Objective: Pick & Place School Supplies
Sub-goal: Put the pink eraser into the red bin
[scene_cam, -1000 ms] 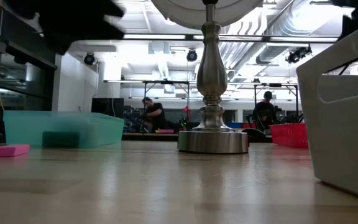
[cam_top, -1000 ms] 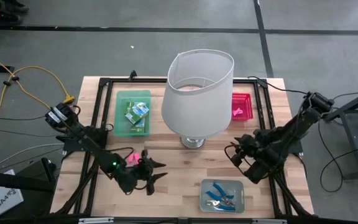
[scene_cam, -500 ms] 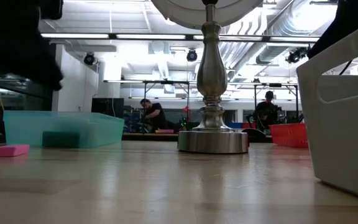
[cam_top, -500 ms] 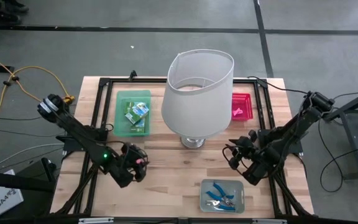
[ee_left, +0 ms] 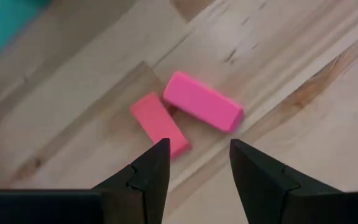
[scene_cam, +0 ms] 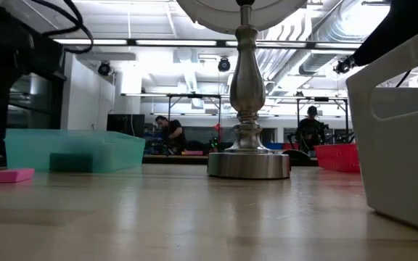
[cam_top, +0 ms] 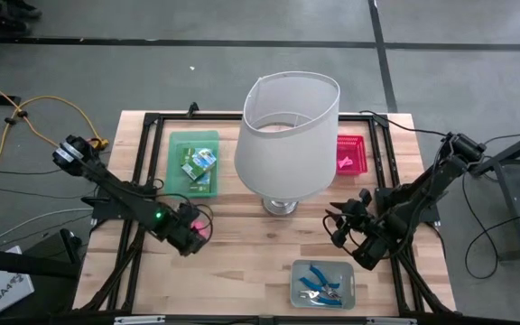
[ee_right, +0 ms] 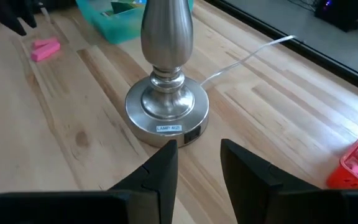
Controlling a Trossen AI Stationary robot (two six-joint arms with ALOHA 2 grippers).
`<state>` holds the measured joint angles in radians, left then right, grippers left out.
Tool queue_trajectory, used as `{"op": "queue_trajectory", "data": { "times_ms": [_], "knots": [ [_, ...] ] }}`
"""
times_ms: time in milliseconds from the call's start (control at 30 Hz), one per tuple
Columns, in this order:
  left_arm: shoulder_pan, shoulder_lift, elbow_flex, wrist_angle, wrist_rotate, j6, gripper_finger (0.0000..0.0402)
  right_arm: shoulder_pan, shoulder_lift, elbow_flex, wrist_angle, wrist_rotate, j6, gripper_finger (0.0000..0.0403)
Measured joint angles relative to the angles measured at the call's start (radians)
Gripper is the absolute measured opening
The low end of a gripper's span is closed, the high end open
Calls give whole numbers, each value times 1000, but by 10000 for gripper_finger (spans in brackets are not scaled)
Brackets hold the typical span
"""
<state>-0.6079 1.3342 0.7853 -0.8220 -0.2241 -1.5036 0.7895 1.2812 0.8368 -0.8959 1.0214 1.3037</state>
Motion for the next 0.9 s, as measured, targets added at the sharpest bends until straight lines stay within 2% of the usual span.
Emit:
{"op": "queue_trajectory", "data": {
  "times_ms": [133, 533, 900],
  "knots": [
    [32, 0, 0, 0, 68, -29, 160, 0, 0, 0, 0, -1, 0, 113],
    [83, 25, 0, -61, 73, -220, 160, 0, 0, 0, 0, -13, 0, 113],
    [82, 100, 0, -56, 98, -258, 160, 0, 0, 0, 0, -26, 0, 113]
  ]
}}
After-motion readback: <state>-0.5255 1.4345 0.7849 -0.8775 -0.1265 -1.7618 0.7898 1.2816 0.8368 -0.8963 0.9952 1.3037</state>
